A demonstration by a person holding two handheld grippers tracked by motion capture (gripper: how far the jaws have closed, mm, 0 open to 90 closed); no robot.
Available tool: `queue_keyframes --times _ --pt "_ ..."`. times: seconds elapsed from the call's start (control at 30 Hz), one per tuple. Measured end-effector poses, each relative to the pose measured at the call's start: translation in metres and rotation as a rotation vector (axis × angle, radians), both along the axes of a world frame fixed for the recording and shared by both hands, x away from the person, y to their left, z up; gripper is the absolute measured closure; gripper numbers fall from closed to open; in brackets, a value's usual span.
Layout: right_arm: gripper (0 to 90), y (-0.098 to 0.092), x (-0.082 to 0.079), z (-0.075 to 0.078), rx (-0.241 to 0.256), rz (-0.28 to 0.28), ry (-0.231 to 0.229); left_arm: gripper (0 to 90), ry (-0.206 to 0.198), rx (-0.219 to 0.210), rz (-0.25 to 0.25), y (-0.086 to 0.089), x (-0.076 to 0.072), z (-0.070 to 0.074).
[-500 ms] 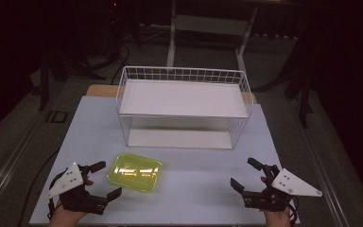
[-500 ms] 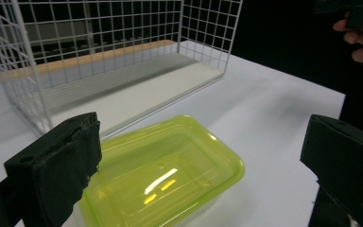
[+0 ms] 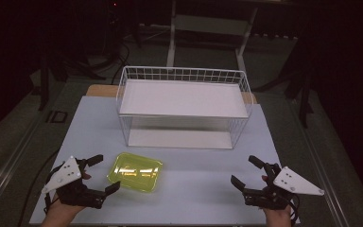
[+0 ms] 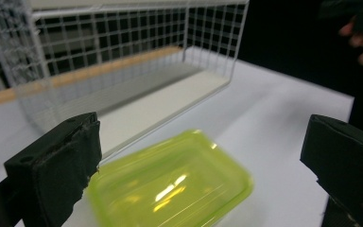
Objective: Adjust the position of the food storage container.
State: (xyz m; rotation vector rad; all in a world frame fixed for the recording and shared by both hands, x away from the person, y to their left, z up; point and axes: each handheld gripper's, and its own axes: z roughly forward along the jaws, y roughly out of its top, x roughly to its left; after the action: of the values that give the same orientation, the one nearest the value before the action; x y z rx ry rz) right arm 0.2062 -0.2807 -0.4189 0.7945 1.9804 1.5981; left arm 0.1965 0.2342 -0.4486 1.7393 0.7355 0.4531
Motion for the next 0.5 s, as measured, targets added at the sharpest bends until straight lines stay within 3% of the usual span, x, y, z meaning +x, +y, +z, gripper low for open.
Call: queue_keyframes --times 0.23,0.27,0.33,0.47,0.5 --pt "13.3 0.001 0.001 -0.001 -0.006 0.010 0.019 8.1 0.033 0.044 0.063 0.020 0.019 -0.012" --pt "13.4 0.001 0.001 0.000 -0.006 0.011 0.019 15.6 0.035 0.045 0.067 0.022 0.021 -0.014" --pt "13.4 0.002 0.001 0.000 -0.006 0.010 0.018 19.9 0.050 0.055 0.080 0.026 0.025 -0.018" --pt "13.4 0.002 0.000 -0.001 -0.007 0.015 0.019 44.7 0.068 0.086 0.111 0.031 0.031 -0.027" --pt "13.4 0.002 0.000 -0.001 -0.007 0.017 0.019 44.7 0.082 0.107 0.129 0.034 0.034 -0.031"
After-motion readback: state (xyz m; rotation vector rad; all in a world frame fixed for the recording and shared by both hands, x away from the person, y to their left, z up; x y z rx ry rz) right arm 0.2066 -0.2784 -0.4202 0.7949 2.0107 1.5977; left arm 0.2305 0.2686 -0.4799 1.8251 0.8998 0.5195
